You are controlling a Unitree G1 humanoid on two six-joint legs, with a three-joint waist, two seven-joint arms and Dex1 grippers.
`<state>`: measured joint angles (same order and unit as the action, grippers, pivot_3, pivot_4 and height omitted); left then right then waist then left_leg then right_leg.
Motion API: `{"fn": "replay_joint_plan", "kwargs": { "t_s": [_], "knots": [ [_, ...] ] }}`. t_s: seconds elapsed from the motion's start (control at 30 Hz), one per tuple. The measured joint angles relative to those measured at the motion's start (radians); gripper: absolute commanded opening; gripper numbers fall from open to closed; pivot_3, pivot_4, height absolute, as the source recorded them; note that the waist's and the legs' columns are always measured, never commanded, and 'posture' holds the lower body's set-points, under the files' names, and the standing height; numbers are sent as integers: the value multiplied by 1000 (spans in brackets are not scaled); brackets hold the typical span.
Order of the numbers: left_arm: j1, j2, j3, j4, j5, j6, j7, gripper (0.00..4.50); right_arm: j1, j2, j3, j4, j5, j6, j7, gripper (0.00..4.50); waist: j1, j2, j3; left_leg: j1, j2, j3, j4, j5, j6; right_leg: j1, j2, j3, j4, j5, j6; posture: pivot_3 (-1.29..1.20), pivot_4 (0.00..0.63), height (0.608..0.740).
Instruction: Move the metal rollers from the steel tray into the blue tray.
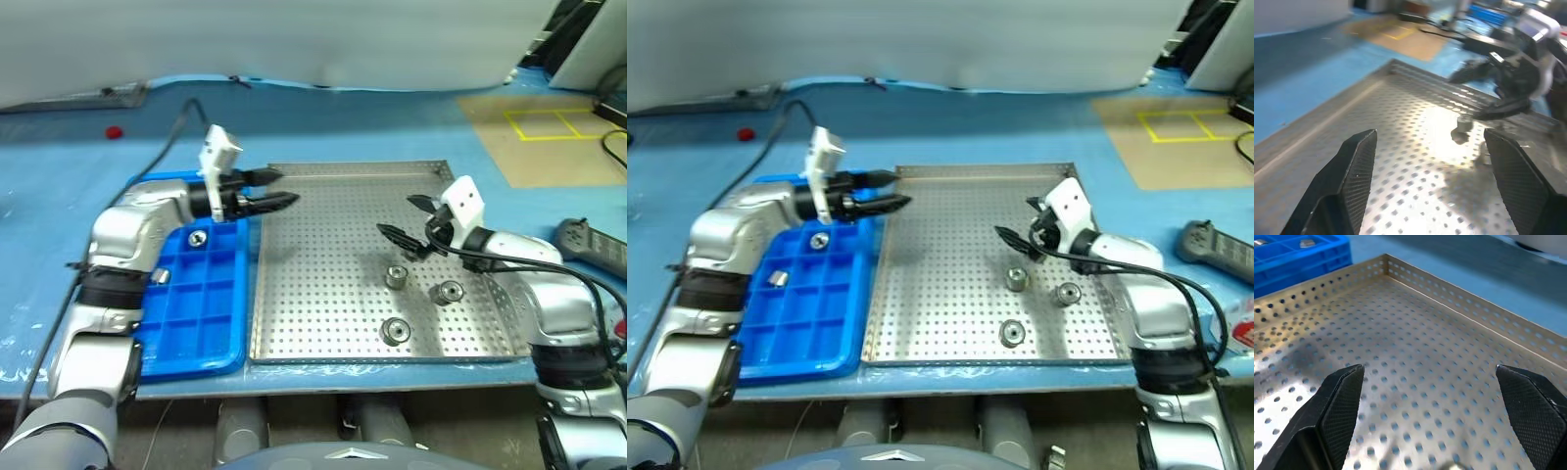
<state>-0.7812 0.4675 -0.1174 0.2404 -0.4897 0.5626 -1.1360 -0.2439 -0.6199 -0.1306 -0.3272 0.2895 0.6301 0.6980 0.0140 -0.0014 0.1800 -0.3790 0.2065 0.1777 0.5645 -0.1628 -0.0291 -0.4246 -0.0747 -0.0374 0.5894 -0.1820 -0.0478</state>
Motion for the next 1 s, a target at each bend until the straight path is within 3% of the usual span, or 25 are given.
{"fn": "replay_joint_plan", "kwargs": {
  "t_s": [0.3,0.7,0.8,0.93,1.0],
  "knots": [
    [-192,-271,-180,473,197,-304,-218,3684,163,-37,-186,-243,59,149,-98,4500,-84,1,-1,-3,-1,0,4,-3,5,0,0,1,-3,-3,10,-636,150,740],
    [-205,-437,-232,773,417,-591,-189,3684,214,-37,-220,-352,110,232,-177,4500,-158,2,-1,-10,-3,-1,14,-10,17,5,-1,1,-17,-1,15,-679,150,740],
    [-196,-456,-240,801,473,-686,-117,3104,212,-37,-220,-355,118,237,-185,4500,-168,2,-2,-10,-4,-1,14,-11,19,7,-2,1,-18,-1,15,-679,150,740],
    [-182,-458,-231,855,517,-750,-32,1659,200,-37,-219,-355,130,238,-194,4500,-183,2,-2,-11,-4,-2,14,-12,20,6,-2,0,-18,0,15,-654,150,740],
    [-181,-452,-222,861,528,-773,-6,1276,191,-37,-217,-354,132,238,-198,4500,-190,2,-2,-12,-4,-2,14,-11,21,6,-2,-1,-18,0,15,-628,150,740]
  ]
}}
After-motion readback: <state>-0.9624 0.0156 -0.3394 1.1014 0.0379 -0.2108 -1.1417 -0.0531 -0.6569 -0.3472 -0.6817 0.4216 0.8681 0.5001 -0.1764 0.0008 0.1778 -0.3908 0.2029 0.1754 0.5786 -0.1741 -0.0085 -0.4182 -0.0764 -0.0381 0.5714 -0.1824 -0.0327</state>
